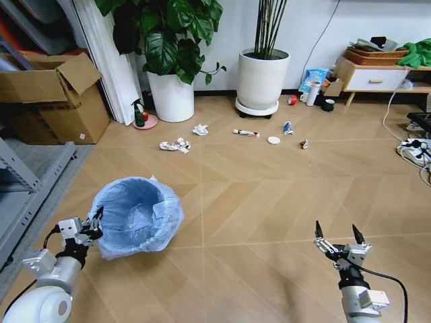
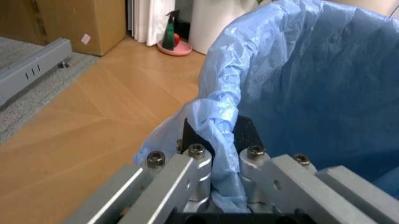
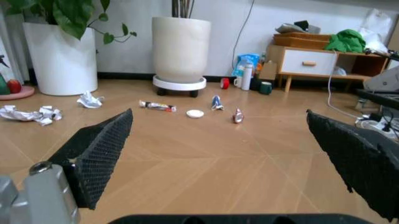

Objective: Pick up the trash bin and place the garbage on the floor into it.

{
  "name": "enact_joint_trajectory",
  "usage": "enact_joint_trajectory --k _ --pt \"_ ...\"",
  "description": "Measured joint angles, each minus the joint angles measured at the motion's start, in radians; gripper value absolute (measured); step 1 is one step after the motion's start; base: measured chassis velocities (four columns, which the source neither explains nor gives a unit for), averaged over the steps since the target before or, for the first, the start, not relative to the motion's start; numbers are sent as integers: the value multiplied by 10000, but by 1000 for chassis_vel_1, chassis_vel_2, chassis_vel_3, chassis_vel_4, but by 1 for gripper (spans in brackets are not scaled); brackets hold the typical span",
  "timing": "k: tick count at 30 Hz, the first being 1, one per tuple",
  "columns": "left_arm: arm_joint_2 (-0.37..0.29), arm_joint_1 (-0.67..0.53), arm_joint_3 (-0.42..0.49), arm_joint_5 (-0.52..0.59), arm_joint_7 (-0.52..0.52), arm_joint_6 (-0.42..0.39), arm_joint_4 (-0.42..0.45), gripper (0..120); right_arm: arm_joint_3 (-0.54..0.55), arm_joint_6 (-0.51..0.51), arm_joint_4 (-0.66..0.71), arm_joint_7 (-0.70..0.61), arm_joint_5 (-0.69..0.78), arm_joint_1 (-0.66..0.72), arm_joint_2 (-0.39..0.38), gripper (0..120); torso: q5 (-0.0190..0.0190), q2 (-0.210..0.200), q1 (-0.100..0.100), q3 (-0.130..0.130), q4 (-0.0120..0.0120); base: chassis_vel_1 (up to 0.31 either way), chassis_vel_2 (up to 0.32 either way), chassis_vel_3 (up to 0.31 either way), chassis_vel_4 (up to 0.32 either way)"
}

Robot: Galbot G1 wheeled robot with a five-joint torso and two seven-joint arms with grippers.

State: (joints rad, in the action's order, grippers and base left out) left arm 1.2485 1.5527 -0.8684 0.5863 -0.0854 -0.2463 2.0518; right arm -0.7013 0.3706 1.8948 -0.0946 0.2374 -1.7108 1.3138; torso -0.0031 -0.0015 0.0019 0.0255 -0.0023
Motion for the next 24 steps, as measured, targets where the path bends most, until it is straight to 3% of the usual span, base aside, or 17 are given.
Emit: enact_joint_trajectory --k 24 --pt "65 6 29 -52 22 -6 -11 0 8 52 42 117 74 -8 -6 100 -1 0 -2 -1 1 -25 245 26 -246"
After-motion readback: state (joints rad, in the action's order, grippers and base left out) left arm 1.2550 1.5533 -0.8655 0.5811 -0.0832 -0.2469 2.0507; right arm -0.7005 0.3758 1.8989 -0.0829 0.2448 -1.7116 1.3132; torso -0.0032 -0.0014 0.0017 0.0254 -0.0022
